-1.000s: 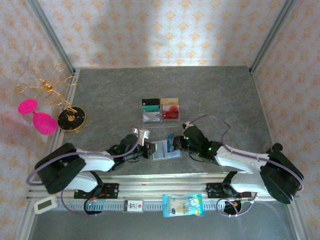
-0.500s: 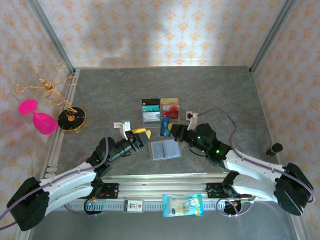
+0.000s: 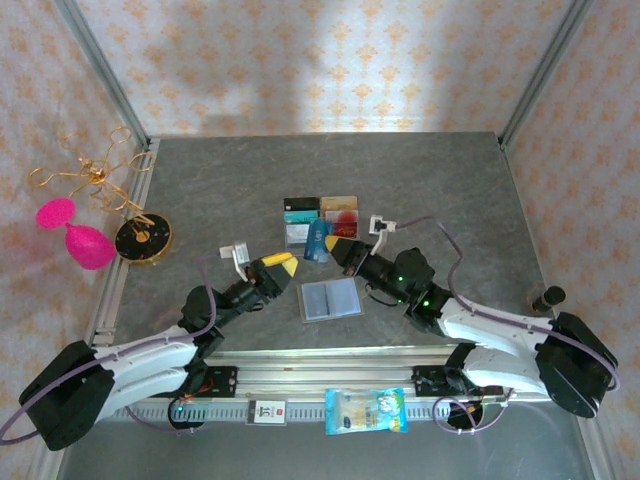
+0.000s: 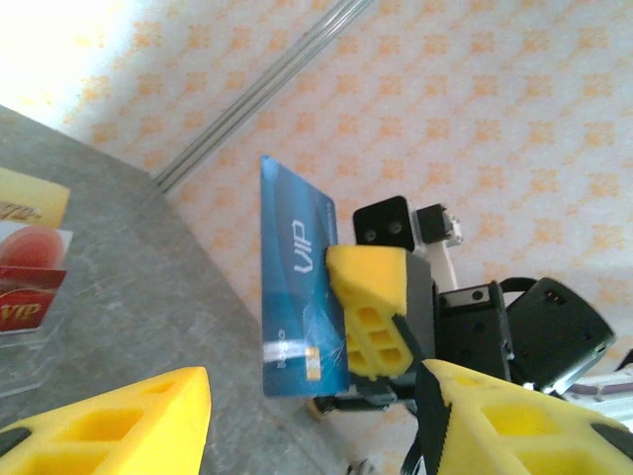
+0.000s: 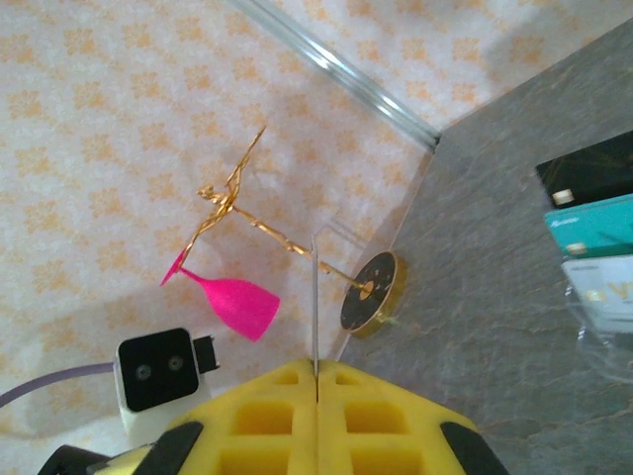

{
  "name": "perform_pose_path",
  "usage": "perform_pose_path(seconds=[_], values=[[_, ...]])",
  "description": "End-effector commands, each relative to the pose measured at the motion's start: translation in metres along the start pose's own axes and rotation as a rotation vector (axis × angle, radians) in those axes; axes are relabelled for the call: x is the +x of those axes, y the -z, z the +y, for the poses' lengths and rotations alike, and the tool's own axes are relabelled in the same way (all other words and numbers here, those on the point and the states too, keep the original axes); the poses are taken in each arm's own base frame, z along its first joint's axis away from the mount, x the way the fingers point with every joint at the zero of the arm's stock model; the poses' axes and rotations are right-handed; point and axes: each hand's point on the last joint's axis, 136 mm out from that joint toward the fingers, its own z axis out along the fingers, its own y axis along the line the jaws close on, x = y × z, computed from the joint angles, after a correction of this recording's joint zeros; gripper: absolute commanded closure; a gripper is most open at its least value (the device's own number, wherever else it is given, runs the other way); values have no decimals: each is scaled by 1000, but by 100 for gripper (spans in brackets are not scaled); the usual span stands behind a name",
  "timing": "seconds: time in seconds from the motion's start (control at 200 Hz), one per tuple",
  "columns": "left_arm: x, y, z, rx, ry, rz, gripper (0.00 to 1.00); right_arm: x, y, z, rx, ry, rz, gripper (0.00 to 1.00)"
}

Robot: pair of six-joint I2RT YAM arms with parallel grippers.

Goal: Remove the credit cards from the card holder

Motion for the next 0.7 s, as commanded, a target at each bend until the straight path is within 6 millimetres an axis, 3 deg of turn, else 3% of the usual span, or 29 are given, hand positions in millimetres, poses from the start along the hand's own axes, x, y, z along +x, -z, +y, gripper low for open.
perform_pose_path(seconds=[0.0,0.315,0.516,0.696], values=[[-15,1,-25,119,18,-54,45,-13,-6,40,-127,3,-35,100],[-18,1,-27,125,37,-66,48,-12,-14,58,-158,8,-43,100],[-25,3,-37,174,52,-97,65,-11,-19,63,-172,-5,-51,100],[-27,1,-44,207,55,-97,83,6,-28,46,-114,-21,-31,100]])
